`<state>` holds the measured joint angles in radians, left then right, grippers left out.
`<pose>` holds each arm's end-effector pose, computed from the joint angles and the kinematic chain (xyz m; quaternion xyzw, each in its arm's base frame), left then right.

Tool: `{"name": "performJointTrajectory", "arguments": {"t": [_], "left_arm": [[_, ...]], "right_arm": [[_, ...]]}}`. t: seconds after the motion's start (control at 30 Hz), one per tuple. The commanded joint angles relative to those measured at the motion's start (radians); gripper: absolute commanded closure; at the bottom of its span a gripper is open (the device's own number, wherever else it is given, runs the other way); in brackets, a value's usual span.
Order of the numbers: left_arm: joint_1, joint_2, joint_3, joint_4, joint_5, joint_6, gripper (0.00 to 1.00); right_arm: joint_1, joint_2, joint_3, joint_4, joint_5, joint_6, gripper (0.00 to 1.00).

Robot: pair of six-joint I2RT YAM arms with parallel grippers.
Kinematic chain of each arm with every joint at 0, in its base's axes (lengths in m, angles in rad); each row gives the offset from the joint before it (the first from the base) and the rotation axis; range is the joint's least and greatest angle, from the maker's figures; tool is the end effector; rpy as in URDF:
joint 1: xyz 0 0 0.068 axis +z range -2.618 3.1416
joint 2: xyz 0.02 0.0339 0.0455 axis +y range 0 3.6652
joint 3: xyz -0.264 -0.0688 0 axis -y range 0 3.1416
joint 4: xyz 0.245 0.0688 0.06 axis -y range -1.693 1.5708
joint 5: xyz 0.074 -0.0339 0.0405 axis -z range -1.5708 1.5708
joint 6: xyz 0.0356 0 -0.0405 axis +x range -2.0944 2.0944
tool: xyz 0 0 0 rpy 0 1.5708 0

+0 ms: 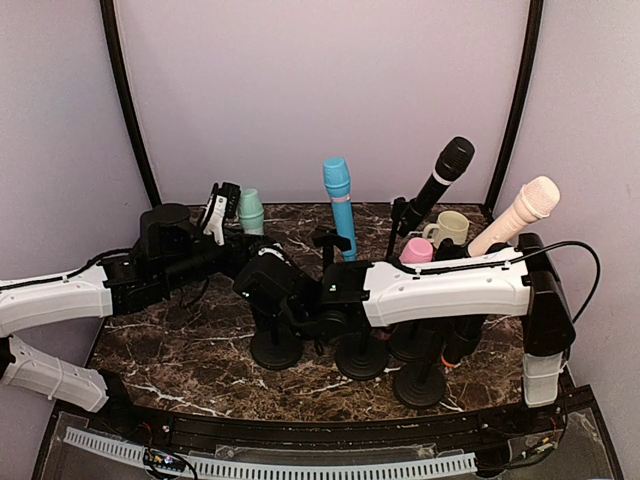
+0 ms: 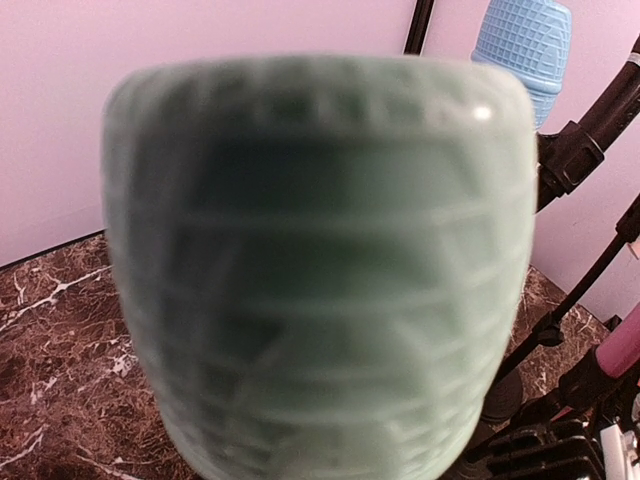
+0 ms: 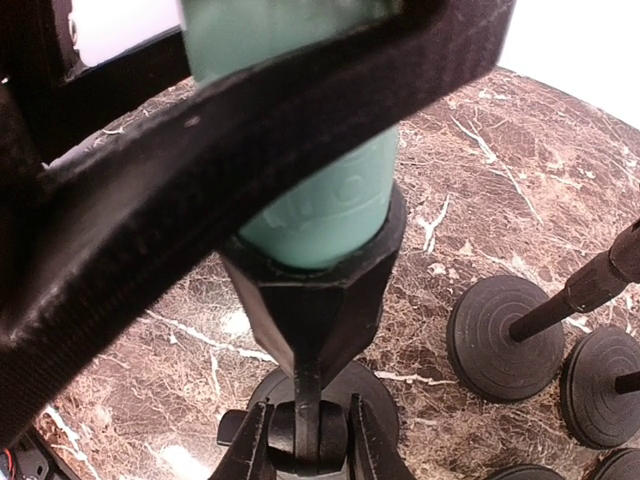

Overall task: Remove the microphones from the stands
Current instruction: Remove the microphone from the microphone stand.

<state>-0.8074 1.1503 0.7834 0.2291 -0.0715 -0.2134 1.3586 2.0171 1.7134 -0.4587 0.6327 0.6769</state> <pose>0.1891 -0.1940 0.3076 0.1981 0.7275 -0.2971 0.5858 0.1174 0.4452 0.2647 -0.1768 0.8644 0.1678 0.4397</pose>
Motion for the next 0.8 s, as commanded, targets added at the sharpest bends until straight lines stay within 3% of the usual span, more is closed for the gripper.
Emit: {"name": "performJointTrajectory", "arguments": {"t": [0.0, 0.77], "left_arm": [[0.017, -0.042, 0.073, 0.128, 0.046, -0.006, 1.0], [0.109, -0.116, 0.02, 0.126, 0.098, -0.023, 1.0]], "right_arm": [[0.0, 0.006, -0.035, -0.056, -0.039, -0.013, 1.0], [0.0, -0.011, -0.048, -0.052, -0.052, -0.021, 1.0]]}}
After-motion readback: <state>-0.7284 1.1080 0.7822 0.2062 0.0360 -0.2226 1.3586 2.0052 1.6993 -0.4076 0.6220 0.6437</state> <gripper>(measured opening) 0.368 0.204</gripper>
